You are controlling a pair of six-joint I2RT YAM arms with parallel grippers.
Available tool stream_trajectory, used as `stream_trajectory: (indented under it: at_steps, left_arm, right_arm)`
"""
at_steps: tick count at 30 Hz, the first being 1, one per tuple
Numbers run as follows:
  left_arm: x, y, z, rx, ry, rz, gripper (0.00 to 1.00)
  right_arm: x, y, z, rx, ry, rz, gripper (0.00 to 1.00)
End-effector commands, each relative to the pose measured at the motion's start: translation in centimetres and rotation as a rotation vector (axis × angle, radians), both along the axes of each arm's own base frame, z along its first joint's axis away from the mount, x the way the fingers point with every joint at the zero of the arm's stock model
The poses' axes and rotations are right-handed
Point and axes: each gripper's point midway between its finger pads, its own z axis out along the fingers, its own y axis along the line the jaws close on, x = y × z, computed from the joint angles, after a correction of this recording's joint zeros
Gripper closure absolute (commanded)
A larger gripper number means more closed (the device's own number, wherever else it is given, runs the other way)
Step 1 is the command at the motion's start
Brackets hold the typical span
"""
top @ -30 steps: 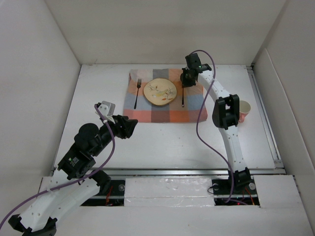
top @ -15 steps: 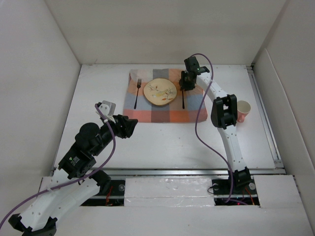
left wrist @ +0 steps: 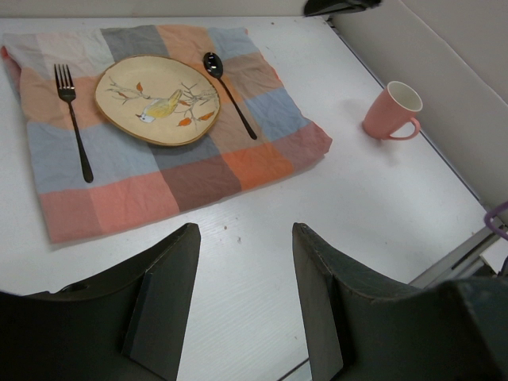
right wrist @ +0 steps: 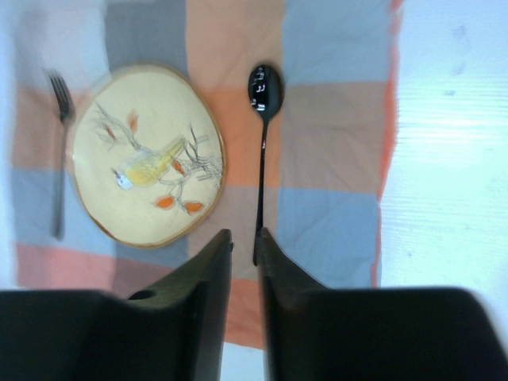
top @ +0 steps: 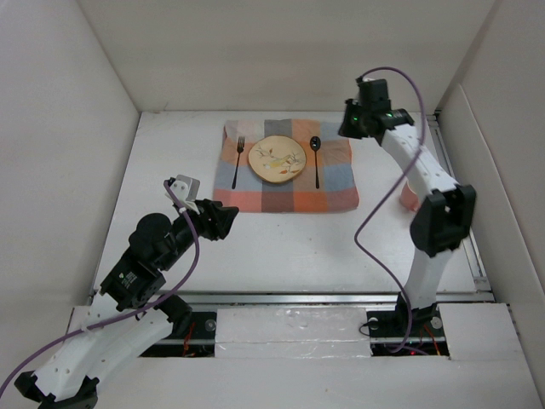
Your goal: Set the dinner table for one person
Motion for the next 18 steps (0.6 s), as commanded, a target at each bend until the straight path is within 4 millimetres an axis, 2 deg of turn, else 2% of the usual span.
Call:
stream_trajectory:
  at_steps: [1, 2, 3, 5, 6, 7, 8, 9, 10, 11, 12, 14, 18]
  left_arm:
    - [-0.6, -0.7, 1.3, -0.032, -0.049, -0.052, 0.53]
    - [-0.7, -0.7, 1.4, -0.033, -0.052, -0.057, 0.53]
    - [-0.9, -0.8, 1.5, -0.036, -0.055, -0.068, 0.53]
    - [-1.0, -0.8, 1.7, -0.042, -0.062, -0.075, 0.53]
    - [-1.2, -0.9, 1.7, -0.042, -0.064, -0.085, 0.53]
    - [-1.2, -1.0, 1.8, -0.046, -0.063, -0.086, 0.53]
    - [-1.2, -1.0, 1.7, -0.044, -0.063, -0.089, 0.53]
    - [-1.3, -1.1, 1.8, -0.047, -0.063, -0.097, 0.53]
    - [-1.3, -1.1, 1.8, -0.046, -0.064, -0.098, 0.53]
    - [-1.4, -1.1, 1.8, -0.047, -0.066, -0.1, 0.53]
    - [-1.4, -1.2, 1.9, -0.051, -0.067, -0.104, 0.53]
    - [-1.5, -1.3, 1.8, -0.049, -0.065, -0.109, 0.53]
    - [-1.5, -1.3, 1.7, -0.048, -0.062, -0.109, 0.53]
  right_arm:
    - [-2.5, -6.1, 2.5, -0.015, -0.111, -0.172, 0.95]
    - [-4.4, -8.4, 4.8, -0.018, -0.172, -0.257, 1.0]
    - [-6.3, -10.9, 1.4, -0.046, -0.109, -0.322, 1.0]
    - [-8.2, -14.5, 0.9, -0.056, -0.128, -0.457, 1.0]
    - [-9.3, -17.2, 2.1, -0.039, -0.174, -0.53, 1.0]
    - [-10.7, -18.4, -0.1, -0.044, -0.133, -0.557, 0.99]
    - [-11.3, -19.1, -0.4, -0.032, -0.132, -0.568, 0.86]
    - [-11.9, -20.0, -0.3, -0.033, -0.139, -0.59, 0.79]
    - [-12.5, -21.3, -1.2, -0.043, -0.12, -0.623, 0.72]
    - [-12.7, -21.6, -1.4, -0.051, -0.112, -0.624, 0.62]
    - [-12.8, -21.6, -1.6, -0.058, -0.101, -0.617, 0.58]
    - [-12.5, -21.8, -2.4, -0.065, -0.073, -0.606, 0.53]
    - [-11.2, -21.5, -3.6, -0.051, -0.047, -0.581, 0.53]
